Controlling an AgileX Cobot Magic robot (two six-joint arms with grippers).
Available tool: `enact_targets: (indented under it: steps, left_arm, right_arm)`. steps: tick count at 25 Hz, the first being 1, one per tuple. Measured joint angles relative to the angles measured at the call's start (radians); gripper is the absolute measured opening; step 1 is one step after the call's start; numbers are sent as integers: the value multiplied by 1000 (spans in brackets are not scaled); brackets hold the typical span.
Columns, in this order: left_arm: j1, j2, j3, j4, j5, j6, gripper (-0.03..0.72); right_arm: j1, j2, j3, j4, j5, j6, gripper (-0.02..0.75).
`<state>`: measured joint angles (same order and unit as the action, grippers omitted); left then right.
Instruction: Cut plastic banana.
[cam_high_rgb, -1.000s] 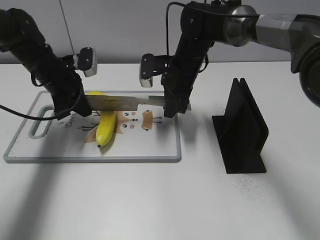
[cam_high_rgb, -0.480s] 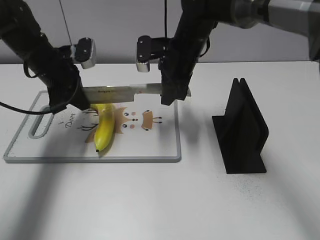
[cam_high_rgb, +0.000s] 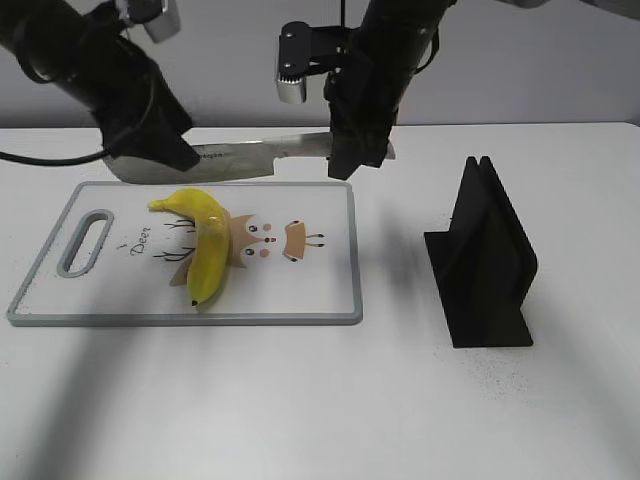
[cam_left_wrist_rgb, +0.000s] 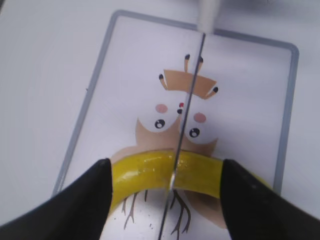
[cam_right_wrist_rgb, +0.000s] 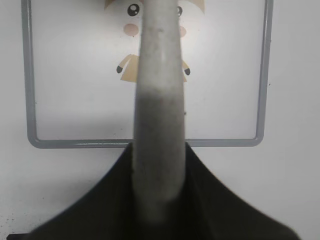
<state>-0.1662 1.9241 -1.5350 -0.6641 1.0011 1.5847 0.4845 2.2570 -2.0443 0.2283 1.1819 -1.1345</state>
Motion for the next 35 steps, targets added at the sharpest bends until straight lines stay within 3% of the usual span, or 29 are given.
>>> enact_targets:
  steps: [3,7,11,17,24,30,35]
  left_arm:
    - [0,-60,0,-7,-20,-51,675]
    - [2,-132,0,8,-40,-204,665]
    - [31,-197,1,60,-40,-498,657]
    - [94,-274,1,227,58,-875,643]
    - [135,-328,12,459,212,-1277,581]
    - [138,-434,70,488,215,-1350,567]
    - [138,-576,192,489,216,-1353,567]
  right_arm:
    - [0,-11,0,-1,11,13,164]
    - [0,-52,0,-1,29,56,164]
    - [0,-110,0,-1,33,95,163]
    - [0,-210,0,-3,36,207,163]
    - [0,-301,7,-22,42,516,163]
    - [0,-357,33,-59,44,837,163]
    - [0,-466,187,-59,44,976,163]
